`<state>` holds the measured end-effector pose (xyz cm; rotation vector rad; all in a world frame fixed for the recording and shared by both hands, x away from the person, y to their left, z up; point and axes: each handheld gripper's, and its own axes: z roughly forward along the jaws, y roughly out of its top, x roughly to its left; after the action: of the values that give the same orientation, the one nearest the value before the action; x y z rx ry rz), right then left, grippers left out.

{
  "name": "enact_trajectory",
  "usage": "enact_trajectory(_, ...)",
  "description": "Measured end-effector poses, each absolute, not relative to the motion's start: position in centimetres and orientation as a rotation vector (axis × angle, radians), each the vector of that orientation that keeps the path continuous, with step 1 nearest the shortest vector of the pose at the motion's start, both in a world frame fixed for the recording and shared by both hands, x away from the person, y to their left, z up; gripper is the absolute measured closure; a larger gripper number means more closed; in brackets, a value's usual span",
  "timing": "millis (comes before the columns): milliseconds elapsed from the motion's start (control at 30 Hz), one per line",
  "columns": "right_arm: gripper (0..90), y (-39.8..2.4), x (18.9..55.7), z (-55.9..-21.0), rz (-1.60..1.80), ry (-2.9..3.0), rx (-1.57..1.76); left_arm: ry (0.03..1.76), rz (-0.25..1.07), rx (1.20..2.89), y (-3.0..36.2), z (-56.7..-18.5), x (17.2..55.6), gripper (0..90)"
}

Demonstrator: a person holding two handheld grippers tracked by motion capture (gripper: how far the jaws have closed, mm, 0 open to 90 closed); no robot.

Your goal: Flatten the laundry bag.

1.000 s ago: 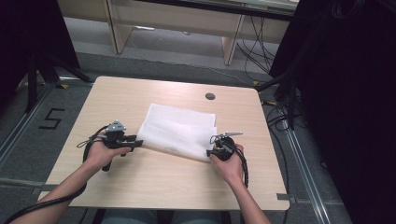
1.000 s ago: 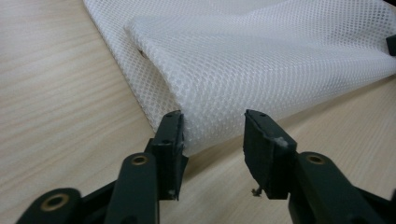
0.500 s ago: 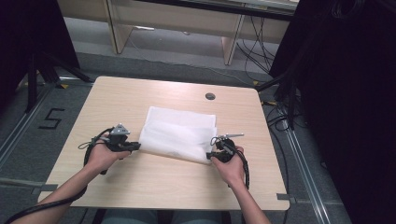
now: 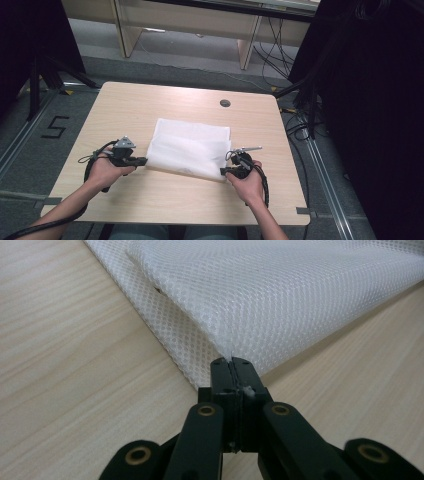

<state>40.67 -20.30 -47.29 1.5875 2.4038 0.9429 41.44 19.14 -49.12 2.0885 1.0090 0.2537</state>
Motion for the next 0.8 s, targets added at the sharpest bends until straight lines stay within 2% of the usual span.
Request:
enact_trajectory(533, 80.4, -20.1, 39.0, -47.2, 0.937, 2.426, 1.563, 1.030, 0.213, 2.135, 19.8, -48.9, 39.6, 88.2)
enact_trajectory(633, 73.1, -20.4, 38.7, -46.9, 0.911, 2.416, 1.566, 1.056, 0.199, 2.117, 19.9, -48.8, 39.3, 84.5)
enact_trajectory(700, 65.2, -20.8, 38.6, -46.5, 0.934, 2.363, 1.605, 1.068, 0.236, 2.085, 20.1, -48.3, 39.2, 81.3)
enact_trajectory(800, 59.0, -21.4, 38.8, -45.3, 0.907, 2.315, 1.649, 1.097, 0.299, 2.003, 20.4, -47.0, 39.2, 76.2)
